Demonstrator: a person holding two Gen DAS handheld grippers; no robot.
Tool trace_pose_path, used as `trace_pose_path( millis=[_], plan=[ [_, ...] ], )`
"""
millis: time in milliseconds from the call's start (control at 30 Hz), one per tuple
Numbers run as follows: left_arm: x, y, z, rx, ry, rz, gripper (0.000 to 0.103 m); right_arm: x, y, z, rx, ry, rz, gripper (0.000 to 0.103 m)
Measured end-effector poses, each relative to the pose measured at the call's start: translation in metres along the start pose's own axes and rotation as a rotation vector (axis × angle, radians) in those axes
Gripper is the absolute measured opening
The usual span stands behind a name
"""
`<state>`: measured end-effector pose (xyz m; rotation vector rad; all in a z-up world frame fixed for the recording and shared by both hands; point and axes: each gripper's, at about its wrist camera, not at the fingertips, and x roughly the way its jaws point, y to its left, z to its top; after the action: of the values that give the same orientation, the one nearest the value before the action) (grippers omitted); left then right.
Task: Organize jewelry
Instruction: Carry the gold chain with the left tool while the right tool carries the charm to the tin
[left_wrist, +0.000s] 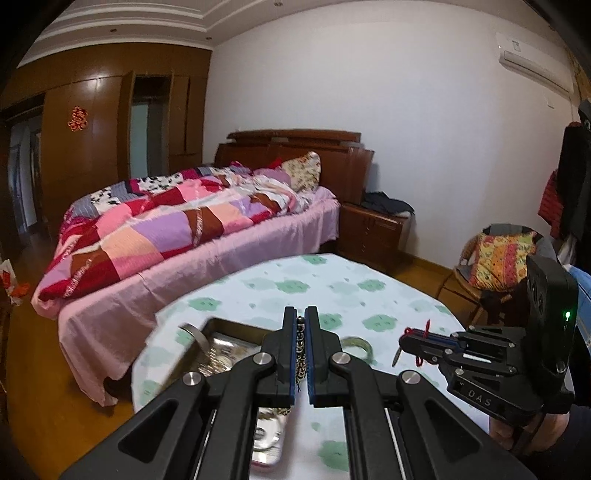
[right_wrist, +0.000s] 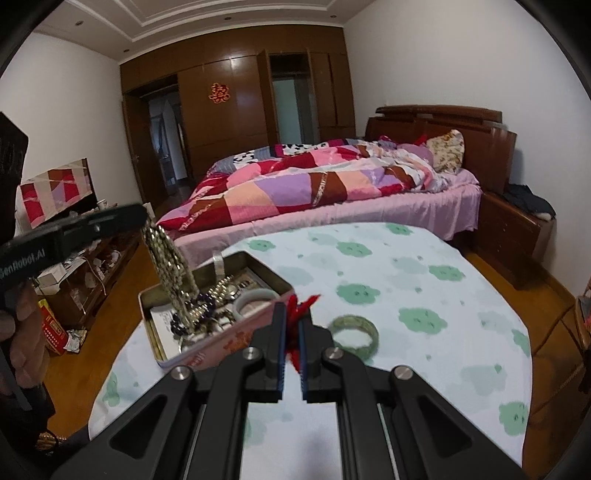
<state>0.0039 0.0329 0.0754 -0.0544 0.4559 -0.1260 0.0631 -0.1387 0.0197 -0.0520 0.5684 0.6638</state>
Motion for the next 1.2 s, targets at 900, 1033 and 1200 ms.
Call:
trace_pose_path(
  millis=[900,1033,1200],
  plan=[
    [0.031,0.079,-0.023,-0.134,0.062,0.106,0.003,0.076,0.094,0.017,-0.160,0.116,0.166,0.008],
    [0.040,0.081,-0.035,-0.133,0.095,0.136,0.003,0.086,0.098,0.011,-0.162,0.153,0.173,0.008],
    [0.051,0.080,-0.049,-0.124,0.132,0.164,0.003,0.098,0.099,0.001,-0.153,0.198,0.178,0.008]
  ],
)
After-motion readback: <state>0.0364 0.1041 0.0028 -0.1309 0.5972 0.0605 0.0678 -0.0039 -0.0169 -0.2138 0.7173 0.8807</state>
